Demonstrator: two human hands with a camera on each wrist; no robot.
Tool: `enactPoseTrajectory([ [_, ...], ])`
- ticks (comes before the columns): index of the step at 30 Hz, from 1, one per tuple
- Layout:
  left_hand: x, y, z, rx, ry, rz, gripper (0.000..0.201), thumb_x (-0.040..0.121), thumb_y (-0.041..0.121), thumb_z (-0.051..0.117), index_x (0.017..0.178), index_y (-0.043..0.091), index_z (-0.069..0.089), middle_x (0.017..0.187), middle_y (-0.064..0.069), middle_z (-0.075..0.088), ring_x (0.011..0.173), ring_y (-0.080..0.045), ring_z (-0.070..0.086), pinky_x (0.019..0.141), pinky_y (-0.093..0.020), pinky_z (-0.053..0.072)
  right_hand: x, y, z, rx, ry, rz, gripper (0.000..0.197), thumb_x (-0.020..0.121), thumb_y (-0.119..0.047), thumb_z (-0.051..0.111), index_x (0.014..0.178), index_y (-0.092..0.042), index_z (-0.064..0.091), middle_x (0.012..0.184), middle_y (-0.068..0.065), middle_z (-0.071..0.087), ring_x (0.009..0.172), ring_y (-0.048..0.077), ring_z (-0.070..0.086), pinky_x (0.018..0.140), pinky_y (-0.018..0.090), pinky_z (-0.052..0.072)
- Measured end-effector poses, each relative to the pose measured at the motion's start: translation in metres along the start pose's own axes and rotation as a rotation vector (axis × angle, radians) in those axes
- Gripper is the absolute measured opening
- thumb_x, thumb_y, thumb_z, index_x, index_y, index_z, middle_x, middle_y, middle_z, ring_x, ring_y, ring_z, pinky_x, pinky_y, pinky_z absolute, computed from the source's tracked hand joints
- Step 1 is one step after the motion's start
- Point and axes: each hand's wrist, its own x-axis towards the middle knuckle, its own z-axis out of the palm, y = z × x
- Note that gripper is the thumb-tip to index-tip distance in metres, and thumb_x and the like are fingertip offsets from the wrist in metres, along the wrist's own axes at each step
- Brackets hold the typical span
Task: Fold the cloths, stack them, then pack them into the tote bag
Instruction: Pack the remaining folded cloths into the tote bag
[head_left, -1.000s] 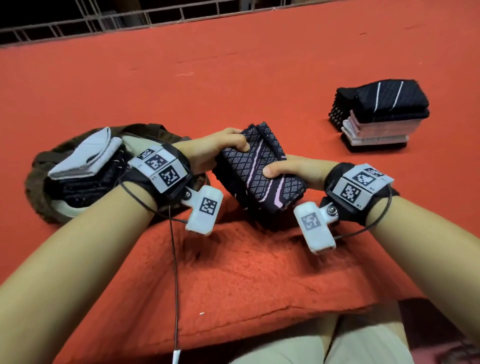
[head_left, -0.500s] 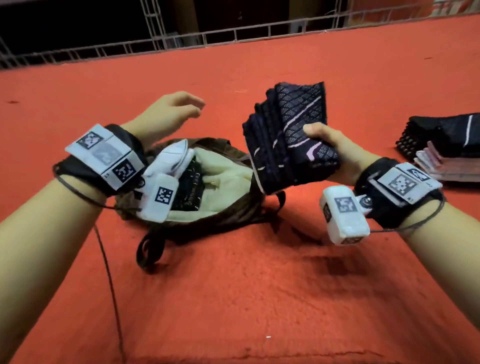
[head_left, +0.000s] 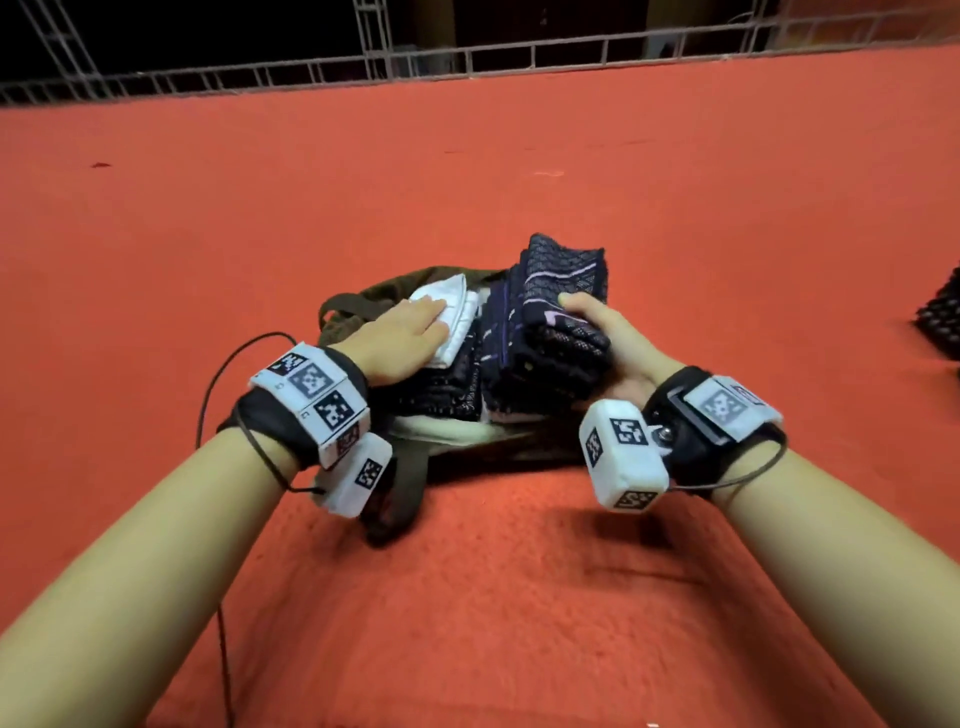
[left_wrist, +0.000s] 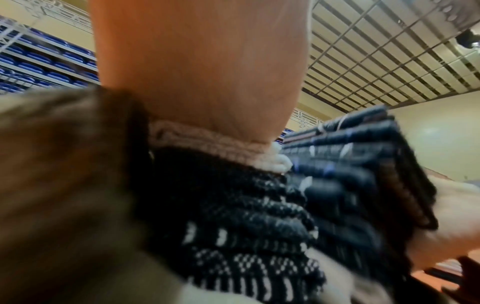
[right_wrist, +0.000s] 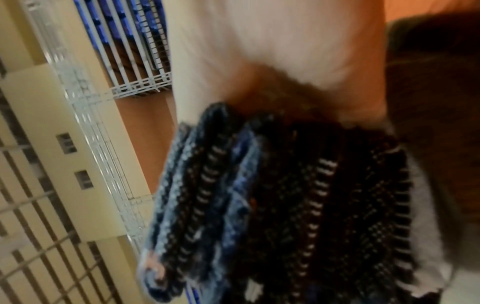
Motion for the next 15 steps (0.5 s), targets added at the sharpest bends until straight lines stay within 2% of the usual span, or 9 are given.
enactPoseTrajectory([
  [3, 0.005, -0.01, 0.006, -0.003, 0.006, 0.006, 0.05, 0.101, 0.029, 0.026, 0.148, 0.011, 0.024, 0.156, -0.007, 0.021, 0.143, -0.02, 0.017, 0.117, -0.035, 0.013, 0.008, 0.006, -0.011, -0.043, 0.063, 0.038, 0.039, 0.089, -0.041, 0.047, 0.074, -0.013, 0.071, 0.075, 0.008, 0.072, 0.067, 0.022, 0.068, 0.068, 0.031, 0.058],
  [5, 0.006, -0.013, 0.01, 0.006, 0.004, 0.005, 0.05, 0.101, 0.031, 0.026, 0.148, 0.013, 0.024, 0.156, -0.006, 0.021, 0.143, -0.02, 0.016, 0.117, -0.038, 0.013, 0.014, 0.003, -0.007, -0.113, 0.103, 0.071, 0.034, 0.087, -0.042, 0.049, 0.079, -0.014, 0.067, 0.076, 0.007, 0.07, 0.067, 0.022, 0.067, 0.068, 0.031, 0.058],
  [6, 0.007, -0.012, 0.011, 0.014, 0.001, 0.009, 0.051, 0.101, 0.031, 0.025, 0.148, 0.012, 0.024, 0.156, -0.007, 0.02, 0.144, -0.02, 0.015, 0.117, -0.037, 0.012, 0.019, 0.002, -0.003, -0.177, 0.12, 0.094, 0.03, 0.086, -0.042, 0.052, 0.079, -0.016, 0.065, 0.078, 0.007, 0.07, 0.069, 0.022, 0.067, 0.071, 0.031, 0.057],
  [8, 0.005, -0.007, 0.011, 0.033, -0.007, 0.01, 0.051, 0.102, 0.029, 0.024, 0.149, 0.01, 0.02, 0.158, -0.007, 0.014, 0.145, -0.019, 0.009, 0.118, -0.031, 0.007, 0.027, 0.003, 0.01, -0.307, 0.14, 0.14, 0.024, 0.074, -0.044, 0.064, 0.077, -0.02, 0.062, 0.09, 0.01, 0.065, 0.081, 0.025, 0.063, 0.088, 0.037, 0.051],
  [11, 0.0, 0.001, 0.004, 0.03, -0.028, 0.009, 0.049, 0.103, 0.028, 0.024, 0.148, 0.01, 0.022, 0.158, -0.007, 0.014, 0.145, -0.017, 0.009, 0.116, -0.029, 0.007, 0.042, 0.007, 0.006, -0.376, 0.127, 0.164, 0.046, 0.049, -0.048, 0.074, 0.085, -0.025, 0.054, 0.109, 0.008, 0.048, 0.099, 0.026, 0.049, 0.102, 0.045, 0.037],
  [13, -0.006, 0.01, -0.005, -0.052, -0.014, 0.013, 0.043, 0.102, 0.032, 0.026, 0.138, 0.013, 0.038, 0.153, -0.01, 0.027, 0.141, -0.02, 0.022, 0.113, -0.031, 0.015, 0.048, 0.009, -0.001, -0.382, 0.122, 0.173, 0.058, 0.047, -0.05, 0.075, 0.095, -0.026, 0.052, 0.109, 0.008, 0.046, 0.099, 0.026, 0.048, 0.104, 0.047, 0.033],
  [15, -0.007, 0.023, -0.015, -0.184, 0.107, 0.033, 0.038, 0.101, 0.028, 0.029, 0.133, 0.013, 0.044, 0.147, -0.009, 0.039, 0.135, -0.018, 0.034, 0.105, -0.022, 0.023, 0.043, 0.01, 0.004, -0.38, 0.119, 0.176, 0.054, 0.055, -0.049, 0.073, 0.099, -0.024, 0.054, 0.11, 0.012, 0.051, 0.099, 0.027, 0.05, 0.103, 0.047, 0.038],
])
